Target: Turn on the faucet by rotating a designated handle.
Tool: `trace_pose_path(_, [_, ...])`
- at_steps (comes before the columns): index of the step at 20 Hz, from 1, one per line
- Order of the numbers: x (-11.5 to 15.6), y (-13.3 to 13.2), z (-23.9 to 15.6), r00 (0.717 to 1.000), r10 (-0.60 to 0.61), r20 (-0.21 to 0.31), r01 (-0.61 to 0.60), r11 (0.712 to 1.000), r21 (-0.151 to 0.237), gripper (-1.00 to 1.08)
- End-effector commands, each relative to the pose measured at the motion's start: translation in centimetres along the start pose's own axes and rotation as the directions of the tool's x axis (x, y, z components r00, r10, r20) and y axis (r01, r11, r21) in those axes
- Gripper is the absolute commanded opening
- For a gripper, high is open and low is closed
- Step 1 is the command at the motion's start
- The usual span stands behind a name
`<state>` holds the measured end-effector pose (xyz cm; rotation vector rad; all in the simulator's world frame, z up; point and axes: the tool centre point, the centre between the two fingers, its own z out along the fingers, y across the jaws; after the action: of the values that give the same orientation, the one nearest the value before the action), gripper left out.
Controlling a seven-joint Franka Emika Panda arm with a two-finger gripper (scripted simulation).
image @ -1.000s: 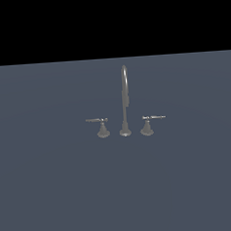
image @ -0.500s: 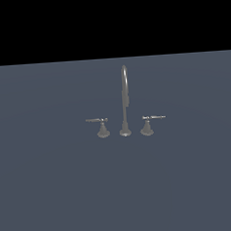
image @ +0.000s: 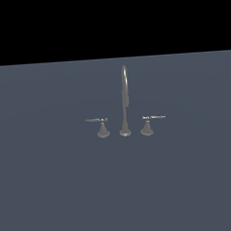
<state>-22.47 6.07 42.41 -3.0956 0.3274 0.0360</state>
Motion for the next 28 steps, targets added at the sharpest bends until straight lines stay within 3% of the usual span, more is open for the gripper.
trace_pose_path(1, [0.6,-1.0,1.5,0.998,0.056,-0.001,-0.056,0.998,0.001,-1.0])
trace_pose_path(13, [4.5,-5.4,8.3,0.949,0.316,-0.007,-0.316,0.949,0.005,-1.0])
trace_pose_path(28, [10.5,-9.0,16.2,0.811,0.584,-0.01,-0.584,0.812,0.012,-1.0])
